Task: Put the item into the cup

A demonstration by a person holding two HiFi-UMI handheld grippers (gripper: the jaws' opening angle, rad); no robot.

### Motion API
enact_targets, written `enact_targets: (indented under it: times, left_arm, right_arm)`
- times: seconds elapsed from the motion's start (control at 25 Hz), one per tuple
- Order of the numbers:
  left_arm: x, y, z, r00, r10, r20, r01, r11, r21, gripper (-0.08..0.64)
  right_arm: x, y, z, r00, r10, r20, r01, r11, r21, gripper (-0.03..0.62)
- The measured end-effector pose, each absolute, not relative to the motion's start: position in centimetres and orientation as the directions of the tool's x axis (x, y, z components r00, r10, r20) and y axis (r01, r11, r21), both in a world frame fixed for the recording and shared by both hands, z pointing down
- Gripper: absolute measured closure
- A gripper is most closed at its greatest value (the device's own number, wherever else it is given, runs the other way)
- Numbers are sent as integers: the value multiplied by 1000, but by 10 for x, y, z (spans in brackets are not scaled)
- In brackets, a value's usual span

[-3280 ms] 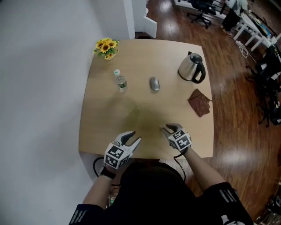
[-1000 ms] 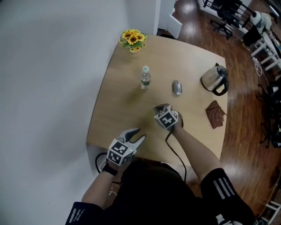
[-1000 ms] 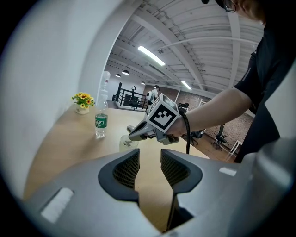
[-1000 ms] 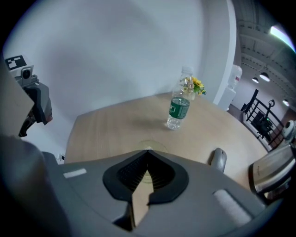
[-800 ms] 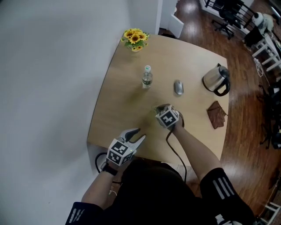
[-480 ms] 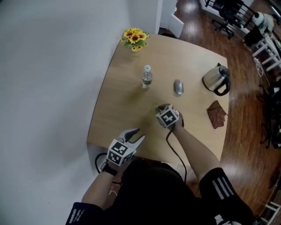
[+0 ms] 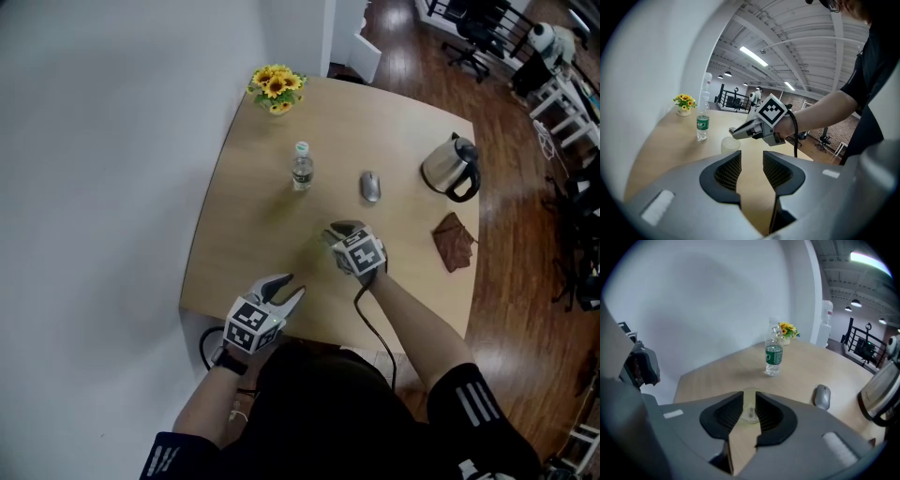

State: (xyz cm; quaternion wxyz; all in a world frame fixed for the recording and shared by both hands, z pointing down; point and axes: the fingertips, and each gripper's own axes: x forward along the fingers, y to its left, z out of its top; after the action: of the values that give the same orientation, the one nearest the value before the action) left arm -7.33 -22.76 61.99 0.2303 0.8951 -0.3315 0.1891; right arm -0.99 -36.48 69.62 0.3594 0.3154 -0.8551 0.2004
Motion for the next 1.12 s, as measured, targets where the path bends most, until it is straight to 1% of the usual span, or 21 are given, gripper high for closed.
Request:
enact_targets:
  times: [0.2, 0.36, 0.48, 0.6, 0.72, 0.8, 0.92, 1.12]
  left_arm:
    - [-63, -228, 615, 707, -515, 484, -682, -677, 275, 420]
    - [-52, -226, 603, 703, -536, 468, -689, -676, 260, 417]
    - [-43, -219, 596, 693, -551, 465, -699, -672, 245, 416]
    - [-32, -206, 592, 677, -567, 469, -715, -658, 237, 407]
    - [-17, -190, 587, 682, -562, 469, -714, -652, 256, 402]
    - [-9, -178, 584, 695, -543, 471, -703, -649, 290, 402]
    - [-2, -157, 576, 724, -509, 466, -677, -656, 334, 404]
    - [1, -129, 569, 733, -493, 469, -655, -698, 290, 413]
  right_arm:
    - [4, -353, 659, -609, -444, 657, -693, 701, -168, 500]
    - [22, -337, 613, -683, -486, 546, -677, 702, -222, 505]
    - [42, -322, 579, -719, -522, 459, -671, 694, -262, 531]
    - [66, -297, 556, -740, -540, 401, -660, 696, -282, 579]
    - [90, -268, 545, -764, -537, 357, -641, 696, -325, 584]
    - [105, -250, 544, -768, -542, 342, -640, 677, -363, 583]
    - [120, -216, 546, -760, -546, 352, -649, 657, -382, 583]
    - [124, -154, 543, -756, -537, 374, -649, 687, -325, 583]
